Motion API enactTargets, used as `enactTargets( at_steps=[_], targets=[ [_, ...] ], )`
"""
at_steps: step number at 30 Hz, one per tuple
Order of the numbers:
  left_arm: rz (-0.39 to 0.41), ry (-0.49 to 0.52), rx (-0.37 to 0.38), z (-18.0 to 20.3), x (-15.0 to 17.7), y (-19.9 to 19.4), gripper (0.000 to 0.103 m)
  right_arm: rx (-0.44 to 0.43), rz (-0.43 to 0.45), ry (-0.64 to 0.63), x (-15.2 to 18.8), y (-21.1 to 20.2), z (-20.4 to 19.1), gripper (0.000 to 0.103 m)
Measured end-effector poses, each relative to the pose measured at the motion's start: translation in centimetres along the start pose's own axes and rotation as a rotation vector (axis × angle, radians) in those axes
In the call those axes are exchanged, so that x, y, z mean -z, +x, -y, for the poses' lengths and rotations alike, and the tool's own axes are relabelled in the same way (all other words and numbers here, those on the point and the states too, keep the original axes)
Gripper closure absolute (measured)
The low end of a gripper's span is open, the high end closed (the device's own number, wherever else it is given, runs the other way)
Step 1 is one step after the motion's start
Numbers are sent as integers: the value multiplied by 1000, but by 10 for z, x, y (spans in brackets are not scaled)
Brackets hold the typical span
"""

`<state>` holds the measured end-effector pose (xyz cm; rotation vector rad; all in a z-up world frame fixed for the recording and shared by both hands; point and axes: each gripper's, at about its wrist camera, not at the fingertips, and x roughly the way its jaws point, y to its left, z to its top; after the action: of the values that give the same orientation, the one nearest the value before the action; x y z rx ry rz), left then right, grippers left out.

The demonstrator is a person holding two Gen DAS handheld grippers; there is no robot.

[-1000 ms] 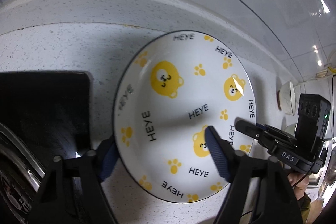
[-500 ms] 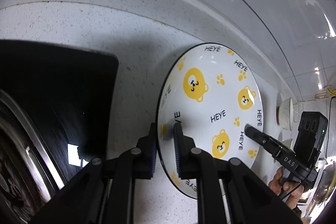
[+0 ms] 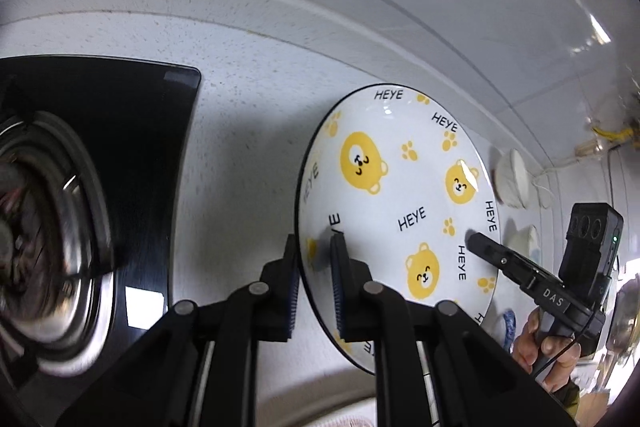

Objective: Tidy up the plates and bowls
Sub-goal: 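Lift the smaller bear plate with the right gripper over the plate stack, then lower the bear plate onto the stack and open the right gripper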

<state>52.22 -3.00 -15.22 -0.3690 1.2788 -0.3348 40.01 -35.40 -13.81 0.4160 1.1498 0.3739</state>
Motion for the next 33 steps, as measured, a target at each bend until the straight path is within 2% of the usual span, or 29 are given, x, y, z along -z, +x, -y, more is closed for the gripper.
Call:
enactTargets(
  at_steps=[7, 11, 13, 15, 21, 27, 33],
  targets=[
    [49, 43, 65, 22, 57, -76, 90, -16, 63, -38, 48, -71, -29, 91],
    [63, 84, 112, 22, 96, -116, 90, -25, 85, -30, 83, -92, -55, 91],
    [43, 90, 128, 21, 118, -123, 90, -29, 79, -17, 105, -97, -61, 91],
    [19, 87, 140, 27, 139, -119, 90, -25, 63, -12, 128, -94, -65, 91],
    [-64, 61, 178, -9, 200, -104, 90, -14, -6, 36, 171, -61, -58, 91],
    [-106, 19, 177, -38, 224, -75, 91, -16, -65, 78, 184, -33, -41, 91],
    [-138, -23, 171, -50, 233, -58, 92, -17, -111, 85, 186, -7, -56, 91]
  ],
)
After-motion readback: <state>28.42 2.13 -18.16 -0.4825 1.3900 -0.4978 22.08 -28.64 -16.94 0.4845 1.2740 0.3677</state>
